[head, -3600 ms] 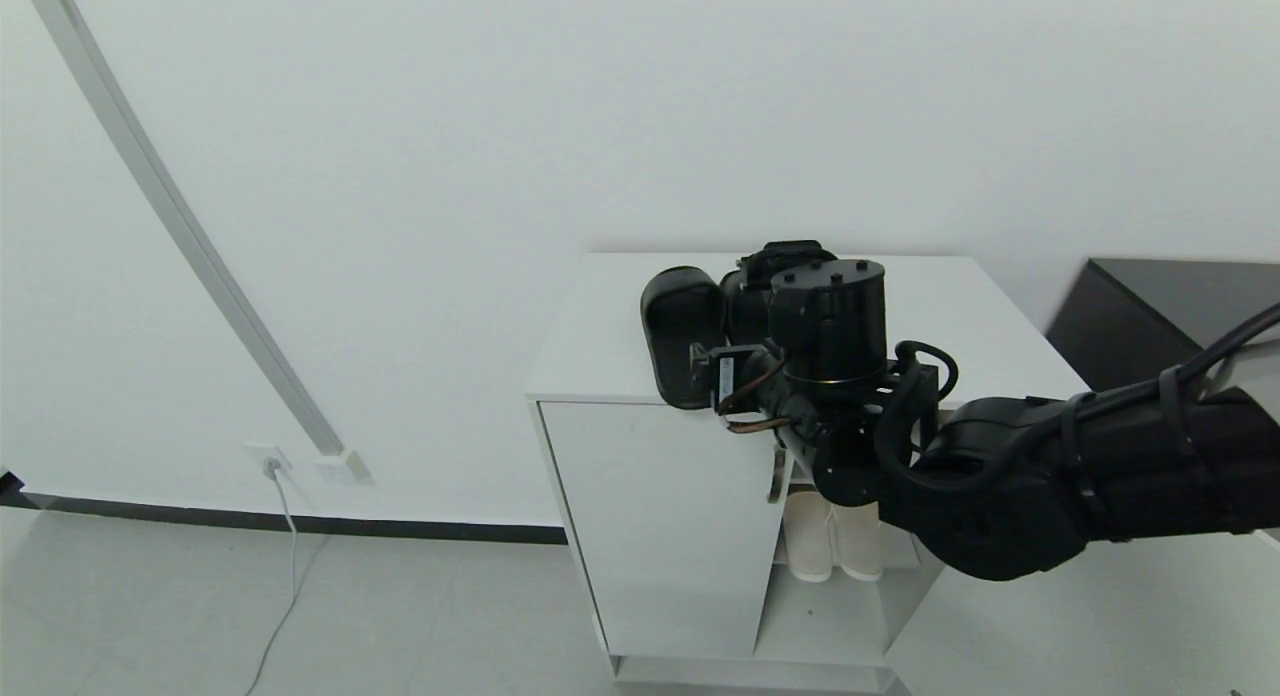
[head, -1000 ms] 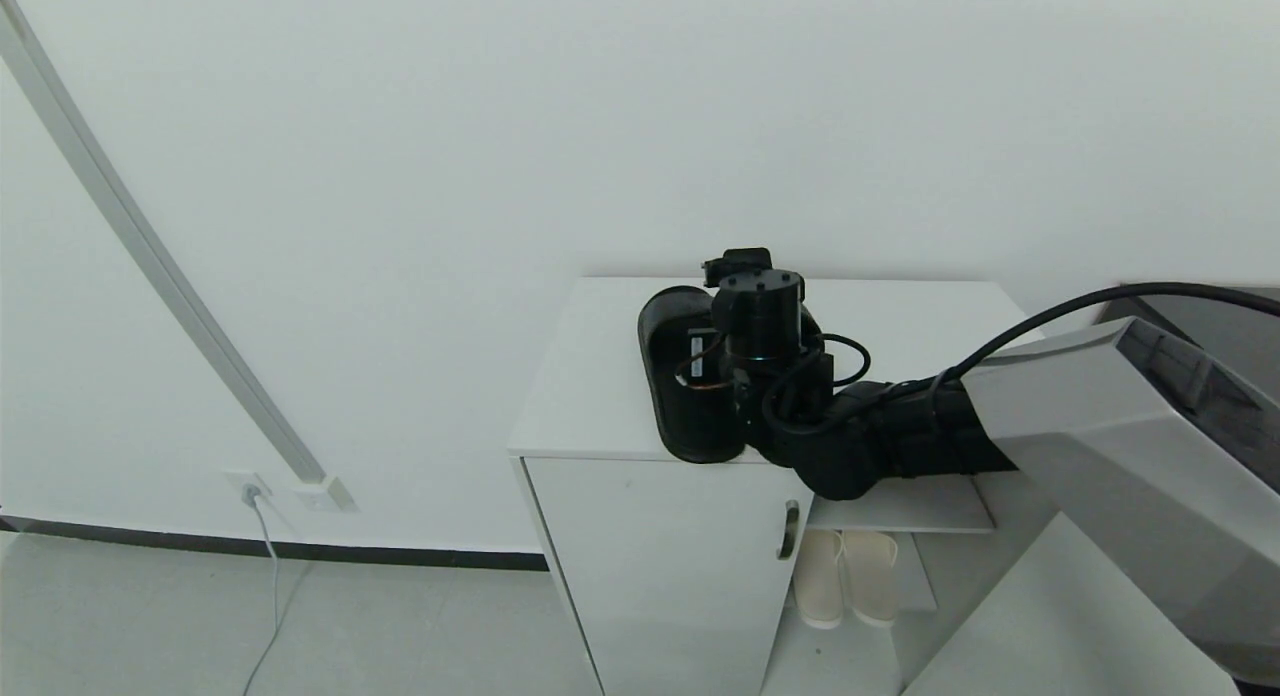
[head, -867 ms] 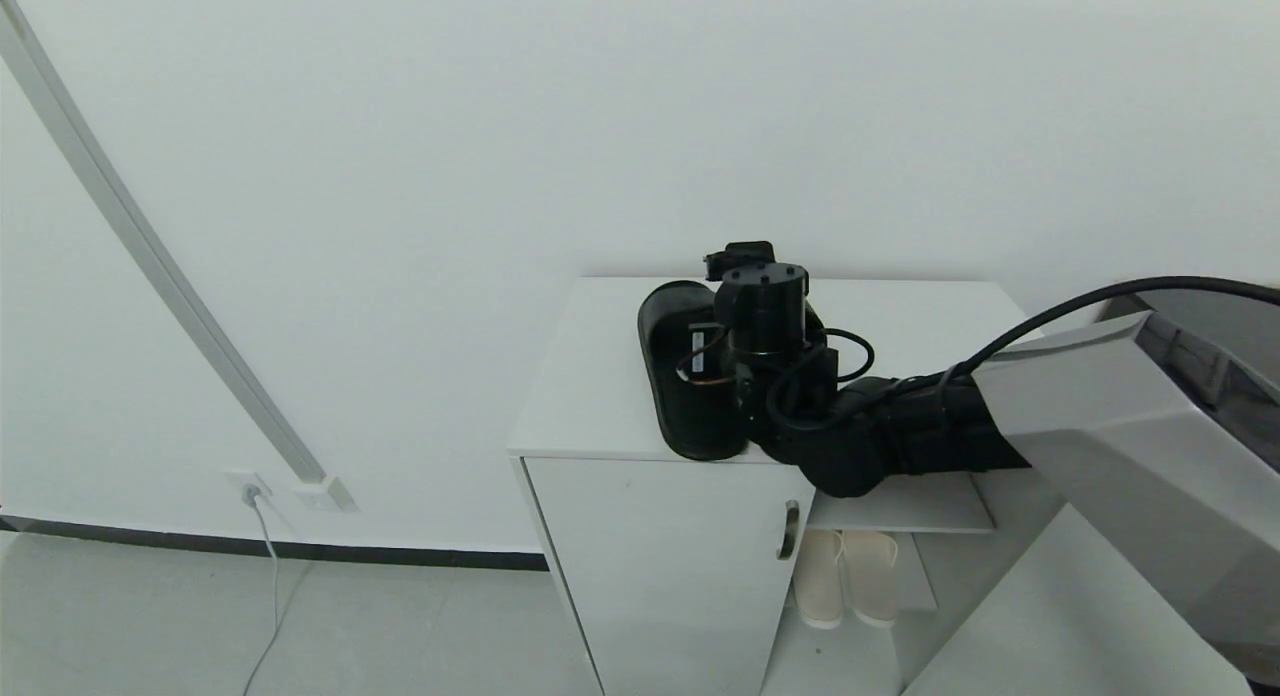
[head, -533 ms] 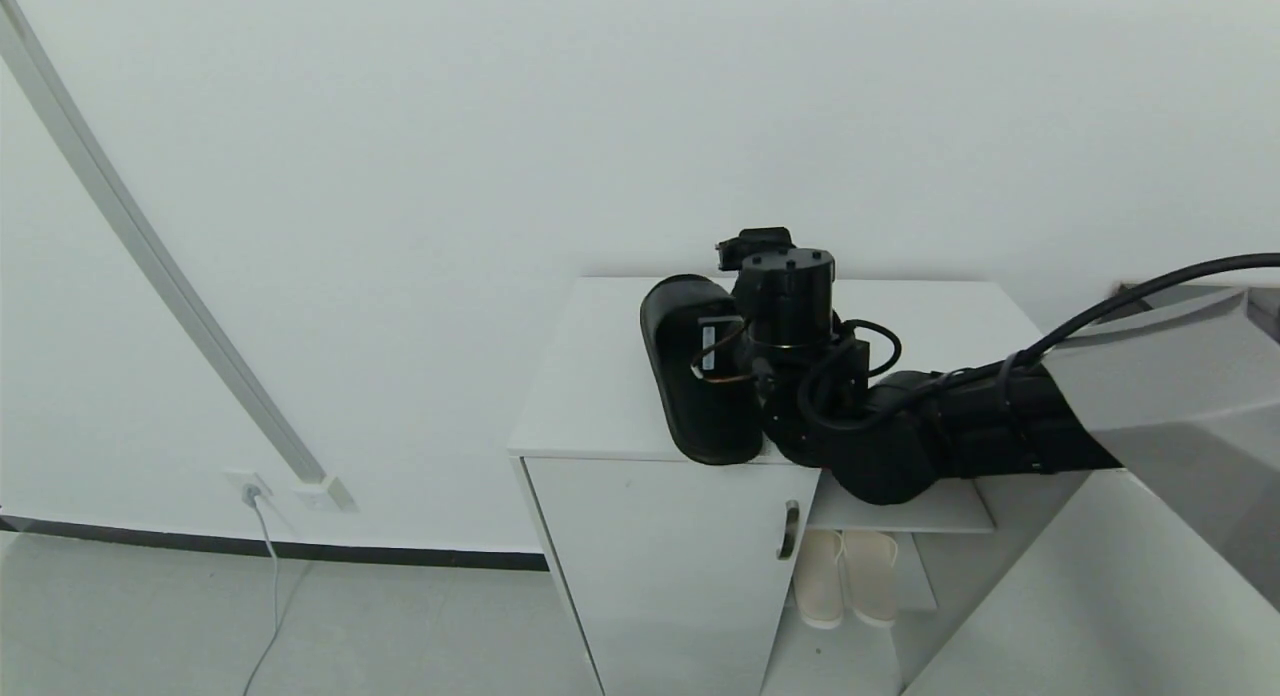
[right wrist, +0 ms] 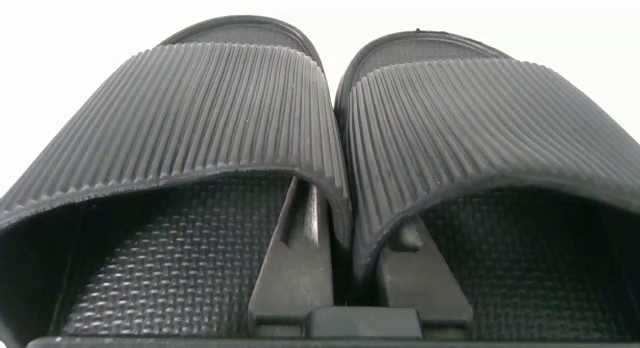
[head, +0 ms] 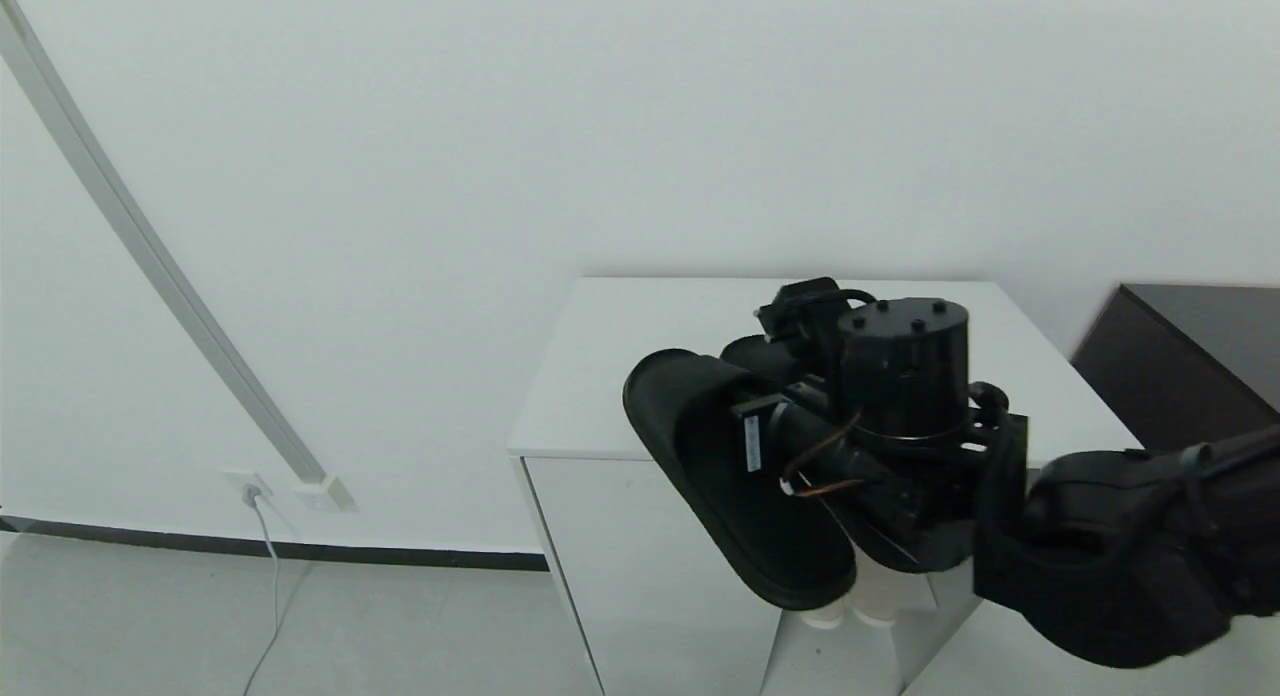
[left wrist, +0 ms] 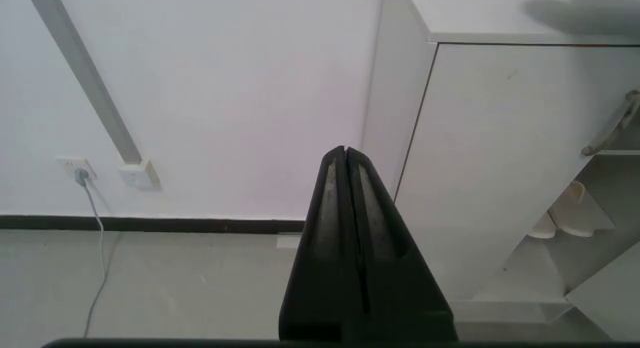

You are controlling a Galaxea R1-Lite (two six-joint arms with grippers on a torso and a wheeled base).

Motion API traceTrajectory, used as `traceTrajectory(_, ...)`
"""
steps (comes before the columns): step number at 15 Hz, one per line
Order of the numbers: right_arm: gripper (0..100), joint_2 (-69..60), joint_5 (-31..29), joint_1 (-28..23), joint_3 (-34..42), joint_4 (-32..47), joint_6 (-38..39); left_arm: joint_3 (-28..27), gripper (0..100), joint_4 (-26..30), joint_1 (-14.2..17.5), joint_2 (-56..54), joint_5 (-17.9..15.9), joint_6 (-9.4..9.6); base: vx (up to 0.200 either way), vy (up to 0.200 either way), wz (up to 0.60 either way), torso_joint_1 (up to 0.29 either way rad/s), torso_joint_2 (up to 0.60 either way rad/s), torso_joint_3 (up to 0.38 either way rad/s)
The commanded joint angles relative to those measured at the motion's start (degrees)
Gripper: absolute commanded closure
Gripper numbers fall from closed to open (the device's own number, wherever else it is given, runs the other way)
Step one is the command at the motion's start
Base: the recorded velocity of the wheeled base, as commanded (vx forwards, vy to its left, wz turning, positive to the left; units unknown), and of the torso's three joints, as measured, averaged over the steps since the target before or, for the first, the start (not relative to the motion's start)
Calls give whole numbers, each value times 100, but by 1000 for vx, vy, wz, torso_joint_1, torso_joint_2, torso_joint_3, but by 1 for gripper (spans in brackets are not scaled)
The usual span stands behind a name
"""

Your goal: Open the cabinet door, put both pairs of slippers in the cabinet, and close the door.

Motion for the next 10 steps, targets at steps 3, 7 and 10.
traceTrajectory(3,100,-1163,370,54,1029,-1,-27,0,100,-1,1,7,-7,-11,0,0,0,0,0,0)
traceTrajectory(7,100,-1154,335,54,1143,-10,-36,0,100,-1,1,7,-7,-11,0,0,0,0,0,0)
traceTrajectory(10,100,-1171,318,46,1160,-19,-18,0,100,-1,1,7,-7,-19,0,0,0,0,0,0)
